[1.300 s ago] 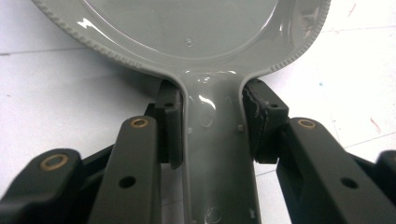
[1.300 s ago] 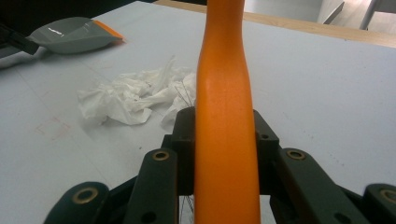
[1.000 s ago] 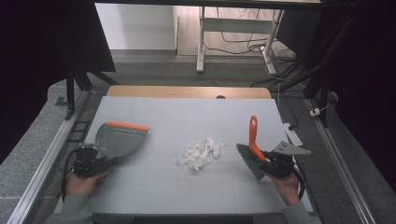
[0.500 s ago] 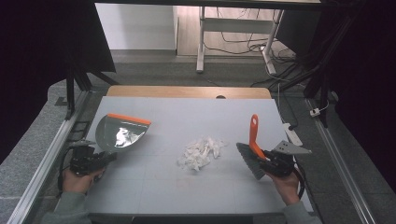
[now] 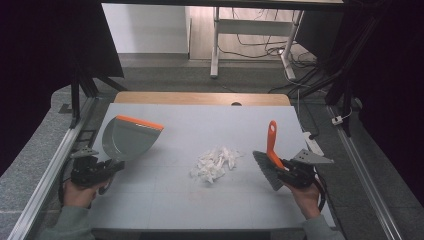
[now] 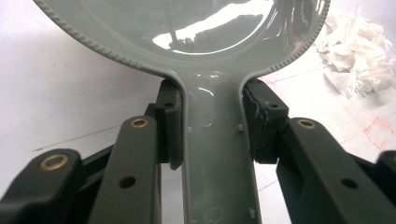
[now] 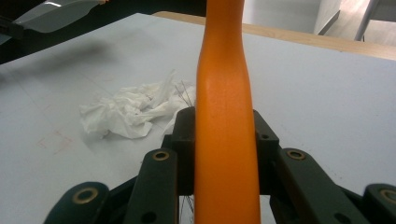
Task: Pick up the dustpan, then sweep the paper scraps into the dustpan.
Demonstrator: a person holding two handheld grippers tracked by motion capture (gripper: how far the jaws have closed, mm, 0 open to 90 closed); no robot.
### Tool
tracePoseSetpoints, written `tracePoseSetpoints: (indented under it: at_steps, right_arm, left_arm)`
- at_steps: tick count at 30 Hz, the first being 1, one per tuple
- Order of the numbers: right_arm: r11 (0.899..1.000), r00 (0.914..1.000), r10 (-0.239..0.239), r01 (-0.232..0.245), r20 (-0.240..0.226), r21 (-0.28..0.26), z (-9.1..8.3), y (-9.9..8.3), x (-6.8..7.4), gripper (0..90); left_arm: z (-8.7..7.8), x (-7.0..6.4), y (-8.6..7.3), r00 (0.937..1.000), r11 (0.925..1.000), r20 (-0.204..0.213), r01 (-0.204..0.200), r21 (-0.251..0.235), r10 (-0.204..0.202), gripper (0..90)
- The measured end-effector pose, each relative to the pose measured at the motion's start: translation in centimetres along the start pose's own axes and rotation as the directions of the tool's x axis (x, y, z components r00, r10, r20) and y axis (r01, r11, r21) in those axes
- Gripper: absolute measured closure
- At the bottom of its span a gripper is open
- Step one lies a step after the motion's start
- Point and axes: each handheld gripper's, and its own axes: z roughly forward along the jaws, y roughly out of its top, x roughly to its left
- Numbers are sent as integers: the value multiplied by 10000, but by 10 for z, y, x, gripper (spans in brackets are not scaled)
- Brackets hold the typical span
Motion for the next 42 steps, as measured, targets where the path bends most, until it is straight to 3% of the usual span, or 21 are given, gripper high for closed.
tracePoseSetpoints:
  at_steps: [8,11,17,26,28,30,31,34,41,42]
  right_arm:
    - [9999,9998,-169,169,-120,25,2,2,4,701]
    - [9999,9998,-135,135,-144,25,2,2,3,701]
    - [9999,9998,-119,121,-167,100,3,0,3,701]
    - [9999,9999,-103,104,-98,103,2,0,2,701]
    - [9998,9999,-132,134,-105,125,2,0,2,701]
    - [9998,9998,-139,140,-117,137,3,0,2,701]
    - [9998,9998,-137,138,-129,133,3,0,2,701]
    - [9998,9998,-156,158,-140,128,4,1,2,701]
    - [9997,9996,-208,210,-184,108,5,2,3,701]
    - [9997,9996,-218,220,-197,111,6,2,3,701]
  left_arm:
    - [-8,-7,2,9995,9992,88,-312,-264,314,616]
    - [-10,-10,3,9978,9977,323,-574,-372,586,616]
    - [-9,-16,5,9930,9950,699,-930,-360,953,616]
    - [-10,-26,8,9795,9873,1255,-1533,-424,1575,616]
    - [-12,-30,7,9680,9812,1620,-1856,-526,1918,616]
    - [-12,-33,8,9599,9769,1822,-2066,-537,2131,616]
    - [-12,-33,8,9599,9769,1822,-2066,-537,2131,616]
    - [-12,-39,8,9444,9697,2200,-2397,-482,2444,616]
    - [-10,-47,7,9346,9632,2359,-2674,-269,2661,616]
    - [-10,-48,7,9302,9605,2441,-2774,-216,2741,616]
